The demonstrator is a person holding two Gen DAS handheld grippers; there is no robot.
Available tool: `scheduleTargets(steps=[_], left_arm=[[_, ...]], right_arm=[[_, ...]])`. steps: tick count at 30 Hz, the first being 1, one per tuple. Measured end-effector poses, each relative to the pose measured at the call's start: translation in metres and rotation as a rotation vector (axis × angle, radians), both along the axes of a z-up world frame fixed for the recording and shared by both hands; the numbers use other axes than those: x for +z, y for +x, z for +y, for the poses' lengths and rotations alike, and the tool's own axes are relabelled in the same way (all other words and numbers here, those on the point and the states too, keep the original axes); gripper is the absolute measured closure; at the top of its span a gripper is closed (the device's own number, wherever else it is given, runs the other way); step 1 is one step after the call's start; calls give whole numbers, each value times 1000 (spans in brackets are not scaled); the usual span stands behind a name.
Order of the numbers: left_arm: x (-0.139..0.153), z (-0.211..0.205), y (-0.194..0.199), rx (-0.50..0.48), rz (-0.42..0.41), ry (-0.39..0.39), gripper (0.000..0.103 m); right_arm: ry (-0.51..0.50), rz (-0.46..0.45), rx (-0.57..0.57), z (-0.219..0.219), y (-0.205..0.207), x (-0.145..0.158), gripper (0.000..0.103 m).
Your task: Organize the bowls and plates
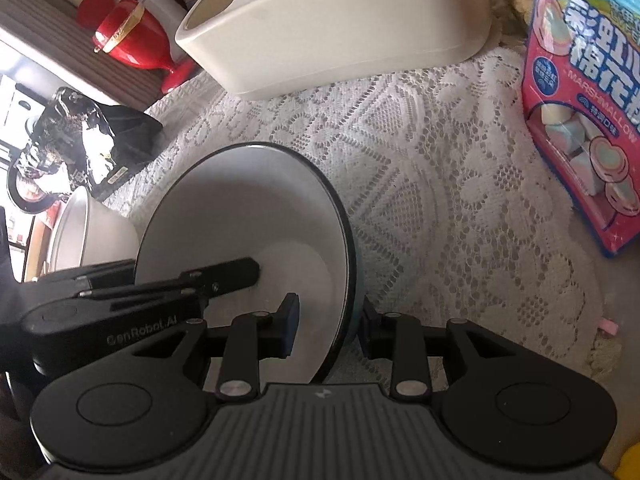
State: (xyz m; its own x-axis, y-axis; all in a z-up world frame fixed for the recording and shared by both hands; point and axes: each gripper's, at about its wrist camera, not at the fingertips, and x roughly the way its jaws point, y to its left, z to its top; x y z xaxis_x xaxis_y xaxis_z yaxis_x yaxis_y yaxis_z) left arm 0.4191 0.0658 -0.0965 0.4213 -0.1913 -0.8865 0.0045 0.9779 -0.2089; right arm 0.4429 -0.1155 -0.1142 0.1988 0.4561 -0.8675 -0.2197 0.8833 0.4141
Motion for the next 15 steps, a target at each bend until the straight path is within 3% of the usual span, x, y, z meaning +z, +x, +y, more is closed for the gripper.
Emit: scheduleTargets(steps=[4, 8, 15], left_arm=[[0, -2, -2, 14, 1, 7, 66], [6, -9, -9, -3, -11, 41, 66], [29, -13, -25, -15, -62, 30, 66]], right_arm=[[-28, -16, 3, 4, -1, 0, 72], [-86, -98, 7, 11, -10, 3, 71], [-75, -159, -8, 3, -21, 23, 71]])
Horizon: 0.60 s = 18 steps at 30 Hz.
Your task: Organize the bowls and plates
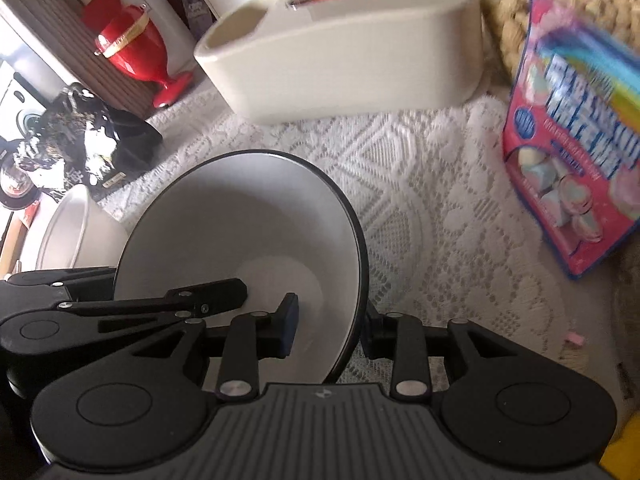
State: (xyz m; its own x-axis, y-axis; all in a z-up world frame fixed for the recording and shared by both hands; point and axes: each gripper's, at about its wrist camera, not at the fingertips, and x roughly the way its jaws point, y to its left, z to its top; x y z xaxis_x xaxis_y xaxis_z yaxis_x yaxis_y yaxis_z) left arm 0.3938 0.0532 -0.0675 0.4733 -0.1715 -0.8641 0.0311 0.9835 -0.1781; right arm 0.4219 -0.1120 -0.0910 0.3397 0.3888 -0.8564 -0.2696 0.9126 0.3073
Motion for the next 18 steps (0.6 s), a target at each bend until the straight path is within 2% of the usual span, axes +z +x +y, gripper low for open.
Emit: scheduleTargets(steps=[5, 11, 15, 18], left_arm=[[30, -9, -25, -5, -43, 5, 66], [59, -27, -73, -40, -71, 1, 66], [64, -41, -109, -86, -60, -7, 65], [55, -49, -133, -125, -42, -21, 65]], right_arm=[[11, -46, 7, -8, -20, 29, 71], [1, -108, 24, -27, -66, 68, 71], [-10, -100, 36, -39, -99, 82, 71], [-27, -83, 46, -50, -123, 83, 71]])
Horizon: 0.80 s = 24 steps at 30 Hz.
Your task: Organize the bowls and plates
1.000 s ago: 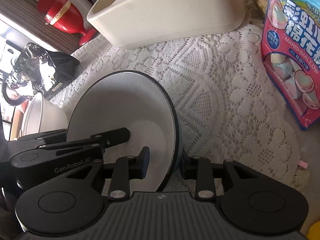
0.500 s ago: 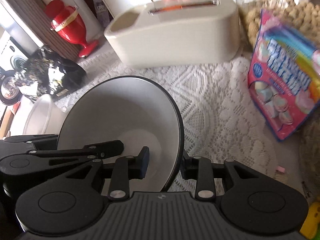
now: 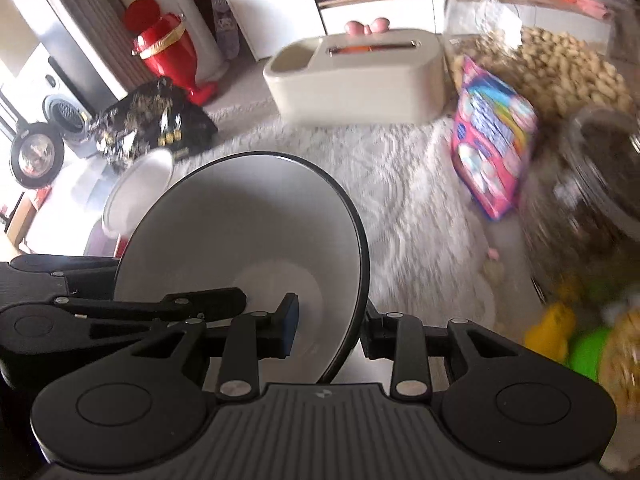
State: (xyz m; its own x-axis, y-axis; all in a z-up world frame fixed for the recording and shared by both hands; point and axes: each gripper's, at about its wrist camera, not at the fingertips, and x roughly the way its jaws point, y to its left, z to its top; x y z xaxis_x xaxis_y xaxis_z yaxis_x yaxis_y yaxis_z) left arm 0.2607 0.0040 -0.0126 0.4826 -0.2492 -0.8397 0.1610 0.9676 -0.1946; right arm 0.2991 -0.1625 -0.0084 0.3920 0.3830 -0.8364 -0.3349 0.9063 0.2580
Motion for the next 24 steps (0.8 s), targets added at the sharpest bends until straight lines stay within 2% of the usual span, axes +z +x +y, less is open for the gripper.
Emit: scheduleTargets(steps=[7, 12, 19, 24], left_arm=[[-34, -10, -26, 3, 58, 17, 65], [-52, -7, -27, 30, 79, -5, 66], [-49, -5, -28, 18, 58, -5, 71], [-32, 10, -31, 47, -15, 5, 74]], right_arm=[[-15, 101, 8, -12, -35, -29, 71], [-24, 138, 17, -10, -37, -50, 70], [3, 131, -25, -14, -31, -60, 69], [-11, 145, -28, -11, -26, -59, 70]])
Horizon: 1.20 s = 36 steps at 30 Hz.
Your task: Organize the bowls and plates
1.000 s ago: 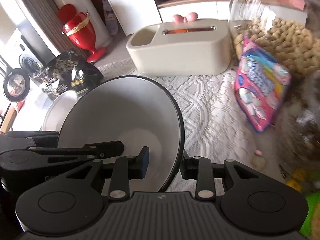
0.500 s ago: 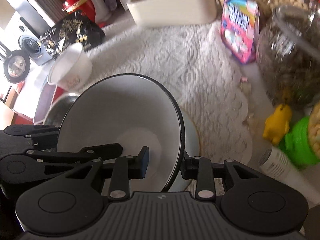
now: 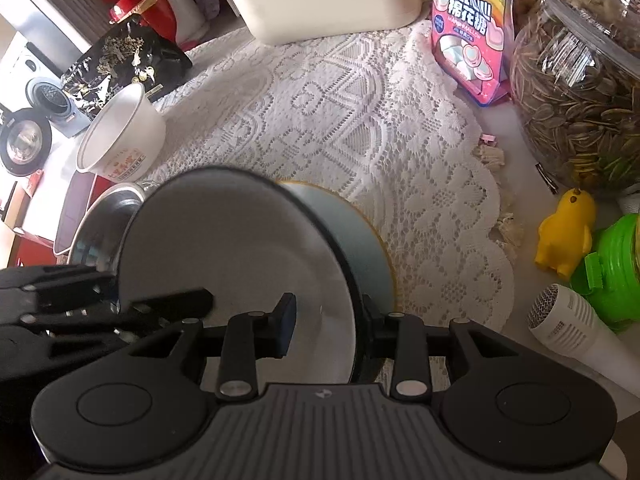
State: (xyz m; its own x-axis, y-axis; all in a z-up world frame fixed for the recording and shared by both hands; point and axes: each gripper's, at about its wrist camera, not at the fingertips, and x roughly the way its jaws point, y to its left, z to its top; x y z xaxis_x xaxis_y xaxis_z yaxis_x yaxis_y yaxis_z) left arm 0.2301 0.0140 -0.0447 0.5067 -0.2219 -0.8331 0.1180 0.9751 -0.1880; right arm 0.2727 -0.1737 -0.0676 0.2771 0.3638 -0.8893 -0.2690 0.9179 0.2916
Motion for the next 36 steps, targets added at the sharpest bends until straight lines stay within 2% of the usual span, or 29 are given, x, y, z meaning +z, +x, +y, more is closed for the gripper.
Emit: scheduleTargets(steps=[3, 8, 11, 16, 22, 27, 29, 32, 36], left_arm=[[11, 2, 0, -2, -38, 26, 76], [9, -8, -1, -41, -41, 81, 76], [2, -12, -2, -55, -27, 96, 77], [4, -15, -5, -57, -50, 126, 78], [12, -11, -4, -33, -90, 169, 78], [9, -12, 1, -41, -68, 173, 78], [8, -11, 2, -48, -53, 148, 78], [10, -4, 3, -56, -33, 68, 78], [23, 7, 4, -46, -60, 0, 78]], right_arm=[[-13, -25, -11, 2, 3, 6, 69], [-50, -56, -2, 7, 2, 11, 69], [-90, -107, 21, 11, -4, 16, 69], [-158, -196, 56, 15, -13, 26, 70], [-158, -217, 10, 1, -10, 31, 70], [-144, -200, -23, -11, -8, 25, 69], [-133, -186, -25, -12, -8, 23, 69], [-118, -180, -28, -15, -9, 22, 69], [-105, -210, -46, -15, -9, 29, 69]])
